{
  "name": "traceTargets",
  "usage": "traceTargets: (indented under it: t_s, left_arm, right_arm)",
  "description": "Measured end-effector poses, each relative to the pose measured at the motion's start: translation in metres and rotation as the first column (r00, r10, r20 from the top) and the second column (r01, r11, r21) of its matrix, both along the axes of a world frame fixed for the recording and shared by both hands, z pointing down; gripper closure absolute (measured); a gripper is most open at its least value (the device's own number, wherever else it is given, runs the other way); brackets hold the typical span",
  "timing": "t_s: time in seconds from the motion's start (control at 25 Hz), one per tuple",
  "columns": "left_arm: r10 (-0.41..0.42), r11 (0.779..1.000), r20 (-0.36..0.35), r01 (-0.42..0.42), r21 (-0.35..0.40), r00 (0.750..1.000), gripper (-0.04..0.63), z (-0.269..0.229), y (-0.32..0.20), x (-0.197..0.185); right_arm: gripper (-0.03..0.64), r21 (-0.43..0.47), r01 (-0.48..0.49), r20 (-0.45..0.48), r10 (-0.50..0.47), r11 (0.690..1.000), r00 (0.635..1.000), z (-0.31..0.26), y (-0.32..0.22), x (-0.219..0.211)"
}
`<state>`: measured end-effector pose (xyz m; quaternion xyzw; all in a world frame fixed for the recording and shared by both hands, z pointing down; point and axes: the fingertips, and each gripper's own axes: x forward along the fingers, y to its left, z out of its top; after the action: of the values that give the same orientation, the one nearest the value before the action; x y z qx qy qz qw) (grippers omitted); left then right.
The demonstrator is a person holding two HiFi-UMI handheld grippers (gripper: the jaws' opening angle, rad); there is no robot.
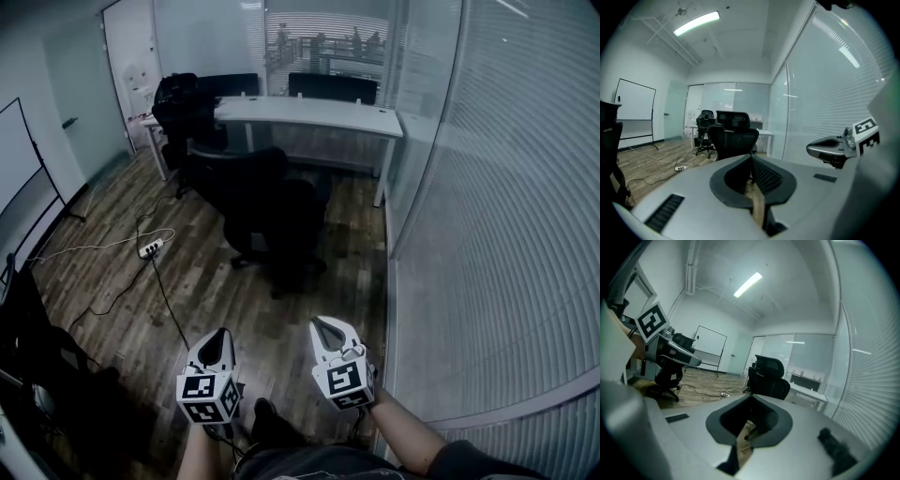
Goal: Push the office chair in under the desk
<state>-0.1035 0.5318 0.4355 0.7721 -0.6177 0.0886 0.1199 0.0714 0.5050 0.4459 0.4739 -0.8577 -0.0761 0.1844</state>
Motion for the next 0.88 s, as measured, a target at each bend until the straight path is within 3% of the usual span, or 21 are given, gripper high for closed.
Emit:
traceTargets:
  t_s: [0.44,0.64,0.88]
  left_arm:
    - [0.058,0.998,-0.022,-0.058,-0.007,0.998,0.578,0.004,-0.116,-0.061]
    - [0.086,0.996,-0.03,-0.086,-0.021,0.996,0.578,0.01,-0.154,-0.092]
    - [0.122,0.992,-0.045,-0.123,-0.012,0.992,0.578,0.01,-0.185,-0.122]
  right_arm:
    - [0.592,0.002,-0.098,-0.003,0.098,0.995,0.995,-0.004,-0.11,-0.052]
    - [0.592,0.052,-0.198,0.011,0.198,0.979,0.98,-0.015,-0.148,-0.067]
    - [0.592,0.035,-0.262,0.035,0.261,0.964,0.965,-0.01,-0.18,-0.082]
